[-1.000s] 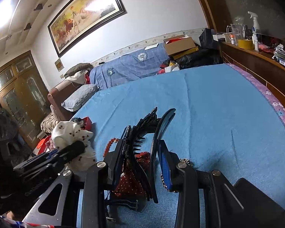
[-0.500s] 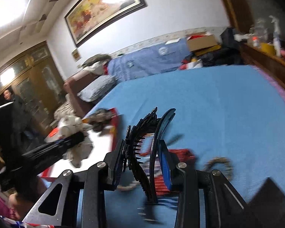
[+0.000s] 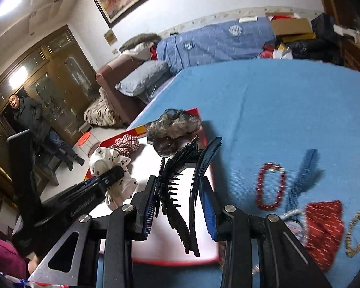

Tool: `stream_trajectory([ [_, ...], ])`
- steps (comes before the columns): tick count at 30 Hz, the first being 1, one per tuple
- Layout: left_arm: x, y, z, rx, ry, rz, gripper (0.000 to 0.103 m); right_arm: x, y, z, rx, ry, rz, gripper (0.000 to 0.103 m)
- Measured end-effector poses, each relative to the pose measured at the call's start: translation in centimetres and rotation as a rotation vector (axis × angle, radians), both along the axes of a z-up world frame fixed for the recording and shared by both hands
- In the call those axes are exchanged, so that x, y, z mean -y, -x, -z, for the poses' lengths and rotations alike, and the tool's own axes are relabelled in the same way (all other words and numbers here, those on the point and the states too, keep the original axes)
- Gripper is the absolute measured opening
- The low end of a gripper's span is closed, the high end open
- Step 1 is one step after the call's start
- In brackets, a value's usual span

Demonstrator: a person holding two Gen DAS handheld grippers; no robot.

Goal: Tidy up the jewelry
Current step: 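Carry the white scrunchie and claw clip toward the red box, then lower white scrunchie into box with left while right lowers claw clip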

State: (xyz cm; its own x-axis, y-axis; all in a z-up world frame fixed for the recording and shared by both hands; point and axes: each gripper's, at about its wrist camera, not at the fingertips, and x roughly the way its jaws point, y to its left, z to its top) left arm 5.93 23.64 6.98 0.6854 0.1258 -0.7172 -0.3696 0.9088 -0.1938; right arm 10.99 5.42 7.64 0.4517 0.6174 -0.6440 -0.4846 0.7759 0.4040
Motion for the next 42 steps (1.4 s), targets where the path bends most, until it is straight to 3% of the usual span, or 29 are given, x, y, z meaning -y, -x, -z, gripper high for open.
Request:
stream_trajectory([
  [8,-0.6,-0.8,1.1,-0.040,0.021,-0.015,0.017,-3.9,-2.0,1.8,-0.029,0.054,-0.029,0.039],
  [29,-1.5,-2.3,2.4,-0.083,0.052,-0.061,0.017,-6.6,-3.7,3.4,-0.067,0.109,-0.036,0.040],
  [42,-1.3,-2.4,2.8,-0.088,0.046,-0.068,0.034,-6.7,-4.2,4.0,-0.093,0.097,-0.029,0.041],
])
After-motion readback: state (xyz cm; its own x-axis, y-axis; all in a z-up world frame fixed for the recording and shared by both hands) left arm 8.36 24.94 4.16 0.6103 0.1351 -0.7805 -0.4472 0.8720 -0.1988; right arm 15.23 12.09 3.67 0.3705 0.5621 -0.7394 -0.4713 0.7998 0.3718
